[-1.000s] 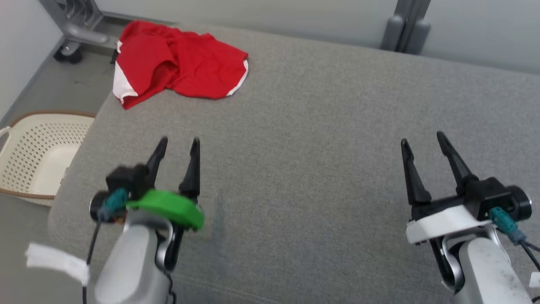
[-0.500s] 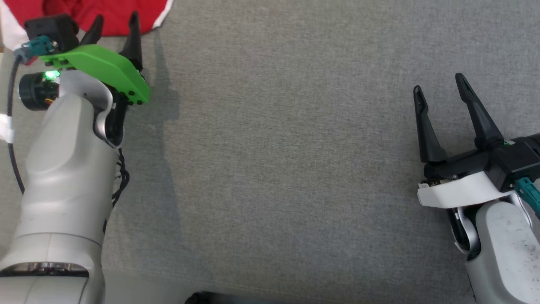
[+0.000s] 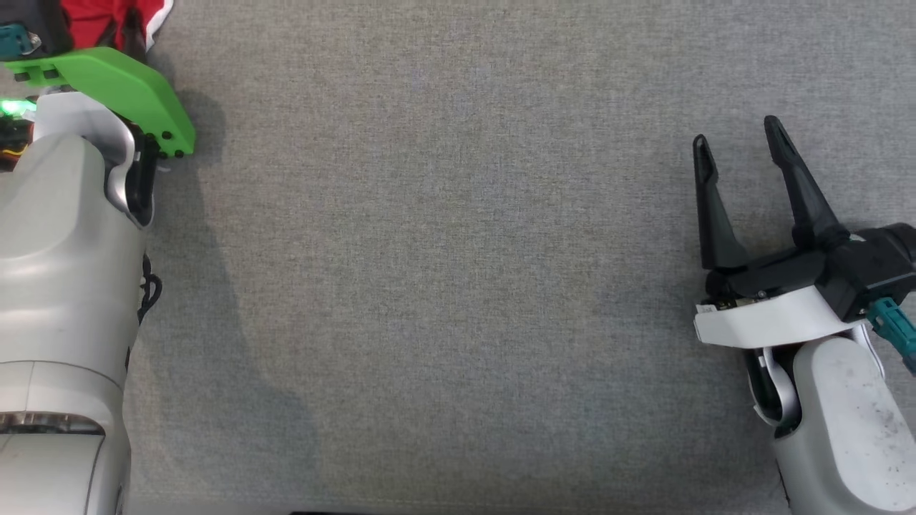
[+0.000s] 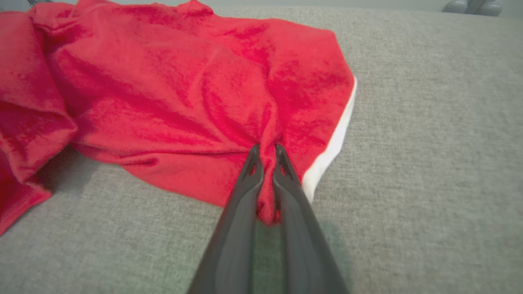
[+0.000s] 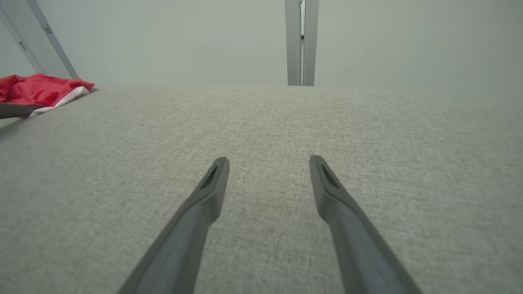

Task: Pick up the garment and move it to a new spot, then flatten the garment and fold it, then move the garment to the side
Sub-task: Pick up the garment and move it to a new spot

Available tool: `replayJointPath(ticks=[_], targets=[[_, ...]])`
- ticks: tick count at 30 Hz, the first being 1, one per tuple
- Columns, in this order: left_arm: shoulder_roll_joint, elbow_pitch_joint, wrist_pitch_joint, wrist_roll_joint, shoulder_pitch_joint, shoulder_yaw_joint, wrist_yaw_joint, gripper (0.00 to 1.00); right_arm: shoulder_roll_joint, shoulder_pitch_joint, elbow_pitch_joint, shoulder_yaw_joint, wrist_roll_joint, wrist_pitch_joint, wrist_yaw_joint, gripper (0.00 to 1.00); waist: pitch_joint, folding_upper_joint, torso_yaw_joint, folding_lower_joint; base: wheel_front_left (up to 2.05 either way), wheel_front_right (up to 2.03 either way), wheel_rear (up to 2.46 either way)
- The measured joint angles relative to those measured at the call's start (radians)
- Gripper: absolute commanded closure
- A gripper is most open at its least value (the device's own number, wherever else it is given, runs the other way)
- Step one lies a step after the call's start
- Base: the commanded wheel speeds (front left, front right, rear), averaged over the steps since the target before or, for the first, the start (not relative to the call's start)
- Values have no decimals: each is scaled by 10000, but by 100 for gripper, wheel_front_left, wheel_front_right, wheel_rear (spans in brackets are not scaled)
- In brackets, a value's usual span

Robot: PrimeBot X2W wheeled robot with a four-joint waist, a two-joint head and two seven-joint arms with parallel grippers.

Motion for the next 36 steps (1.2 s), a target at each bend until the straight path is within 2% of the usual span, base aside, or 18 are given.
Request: replayJointPath(ticks=[3, 10, 14, 18, 23, 29, 31, 33, 36], targets=[[-58, -12, -242, 40, 58, -201, -109, 100, 196, 83, 238, 13, 105, 8, -2, 0, -312, 0, -59, 0, 0, 0, 0], [-813, -938, -627, -182, 227, -704, -226, 100, 594, 473, 616, -109, 370, 19, -2, 0, -1383, 0, -120, 0, 0, 0, 0], [-1356, -2566, -222, -901, 962, -1791, -228, 100, 727, 836, 809, -245, 520, 21, -2, 0, -2123, 0, -211, 0, 0, 0, 0], [-1444, -4713, 443, -1712, 1648, -2732, -230, 100, 803, 1100, 926, -362, 677, 31, -2, 0, -2820, 0, -370, 0, 0, 0, 0], [-1499, -7695, 1124, -2811, 2412, -3150, -222, 100, 811, 1394, 993, -412, 1127, 31, -2, 0, -3556, 0, -723, -1, 0, 0, 0], [-1521, -11064, 1699, -3839, 3372, -3643, 554, 100, 815, 1745, 1012, -502, 1402, 31, -2, 0, -4074, 0, -1437, -1, 0, 0, 0], [-1530, -11965, 1714, -4452, 3645, -3839, 1003, 100, 819, 1820, 993, -579, 1492, 31, -2, 0, -4204, 0, -1686, -1, 0, 0, 0], [-1536, -12389, 1689, -4661, 3803, -3944, 1383, 100, 817, 1877, 982, -669, 1499, 31, -4, 0, -4306, 0, -1895, -1, 0, 0, 0], [-1544, -12249, 1555, -4888, 4223, -3835, 1873, 100, 815, 1893, 963, -669, 1553, 31, -2, 0, -4415, 0, -2178, -1, 0, 0, 0]])
